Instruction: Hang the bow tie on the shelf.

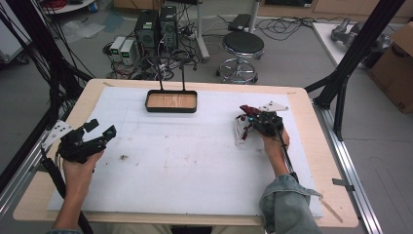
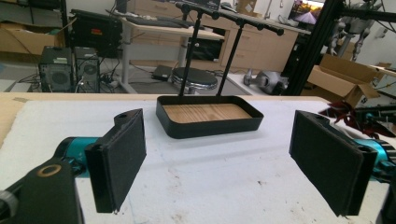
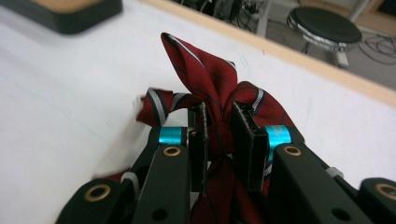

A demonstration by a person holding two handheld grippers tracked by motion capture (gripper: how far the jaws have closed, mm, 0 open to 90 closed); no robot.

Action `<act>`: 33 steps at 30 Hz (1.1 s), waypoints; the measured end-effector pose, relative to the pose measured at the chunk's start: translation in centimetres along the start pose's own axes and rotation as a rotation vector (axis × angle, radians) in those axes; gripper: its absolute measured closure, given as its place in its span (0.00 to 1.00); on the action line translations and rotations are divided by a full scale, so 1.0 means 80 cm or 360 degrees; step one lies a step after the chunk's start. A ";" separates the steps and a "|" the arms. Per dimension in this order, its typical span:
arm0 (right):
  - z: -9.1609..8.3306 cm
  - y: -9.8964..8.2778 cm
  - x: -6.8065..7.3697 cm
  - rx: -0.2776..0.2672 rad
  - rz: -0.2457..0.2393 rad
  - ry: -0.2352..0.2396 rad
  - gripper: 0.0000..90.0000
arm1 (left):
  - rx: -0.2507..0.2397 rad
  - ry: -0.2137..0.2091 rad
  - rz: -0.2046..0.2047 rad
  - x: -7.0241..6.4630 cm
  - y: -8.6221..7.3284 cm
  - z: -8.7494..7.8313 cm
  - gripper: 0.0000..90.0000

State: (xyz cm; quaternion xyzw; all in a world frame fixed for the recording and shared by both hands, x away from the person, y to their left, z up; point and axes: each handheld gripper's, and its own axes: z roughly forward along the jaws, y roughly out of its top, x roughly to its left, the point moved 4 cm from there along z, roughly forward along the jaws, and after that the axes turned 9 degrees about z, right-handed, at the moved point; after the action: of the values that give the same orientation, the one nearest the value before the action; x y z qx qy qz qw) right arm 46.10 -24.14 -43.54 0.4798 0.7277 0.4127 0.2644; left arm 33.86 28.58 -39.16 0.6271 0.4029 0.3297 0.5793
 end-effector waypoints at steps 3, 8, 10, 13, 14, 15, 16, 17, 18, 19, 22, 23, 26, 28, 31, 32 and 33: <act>0.001 0.021 0.017 -0.0070 0.0000 0.0018 0.85 | -0.0006 -0.0003 -0.0003 0.000 0.001 0.000 0.21; 0.010 0.057 0.047 -0.0144 -0.0025 0.0040 0.85 | -0.0025 -0.0005 -0.0009 0.001 0.004 -0.002 0.21; 0.015 0.069 0.059 -0.0188 -0.0037 0.0045 0.85 | -0.0033 -0.0005 -0.0015 0.001 0.004 -0.003 0.21; 0.019 0.080 0.067 -0.0200 -0.0021 0.0048 0.85 | -0.0035 -0.0008 -0.0017 0.002 0.004 -0.004 0.21; 0.024 0.091 0.076 -0.0225 -0.0026 0.0049 0.85 | -0.0037 -0.0011 -0.0020 0.001 0.004 -0.004 0.21; 0.024 0.091 0.076 -0.0225 -0.0026 0.0049 0.85 | -0.0037 -0.0011 -0.0020 0.001 0.004 -0.004 0.21; 0.028 0.103 0.084 -0.0247 -0.0026 0.0053 0.85 | -0.0036 -0.0010 -0.0023 0.001 0.004 -0.004 0.21; 0.028 0.103 0.084 -0.0247 -0.0026 0.0053 0.85 | -0.0036 -0.0010 -0.0023 0.001 0.004 -0.004 0.21; 0.031 0.116 0.092 -0.0276 -0.0036 0.0049 0.85 | -0.0036 -0.0015 -0.0022 0.002 0.004 -0.005 0.21; 0.032 0.123 0.096 -0.0301 -0.0037 0.0053 0.85 | -0.0036 -0.0015 -0.0022 0.002 0.004 -0.005 0.21; 0.036 0.142 0.109 -0.0337 -0.0038 0.0074 0.85 | -0.0045 -0.0015 -0.0023 0.002 0.005 -0.005 0.21; 0.036 0.142 0.109 -0.0337 -0.0038 0.0074 0.85 | -0.0046 -0.0016 -0.0025 0.002 0.006 -0.005 0.21; 0.041 0.160 0.127 -0.0385 -0.0038 0.0118 0.85 | -0.0047 -0.0023 -0.0033 0.003 0.006 -0.005 0.21; 0.045 0.166 0.136 -0.0400 -0.0048 0.0123 0.85 | -0.0048 -0.0022 -0.0038 0.003 0.005 -0.004 0.21; 0.049 0.171 0.142 -0.0426 -0.0049 0.0127 0.85 | -0.0051 -0.0029 -0.0045 0.003 0.005 -0.004 0.21; 0.053 0.175 0.146 -0.0444 -0.0022 0.0147 0.85 | -0.0052 -0.0036 -0.0048 0.003 0.005 -0.005 0.21; 0.053 0.175 0.146 -0.0444 -0.0022 0.0147 0.85 | -0.0052 -0.0036 -0.0048 0.003 0.005 -0.005 0.21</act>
State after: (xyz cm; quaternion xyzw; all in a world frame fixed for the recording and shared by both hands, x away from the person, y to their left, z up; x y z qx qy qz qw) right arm 51.49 -9.16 -33.65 0.4139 0.6779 0.5297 0.2977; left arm 33.65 28.96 -38.71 0.6152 0.4004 0.3202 0.5989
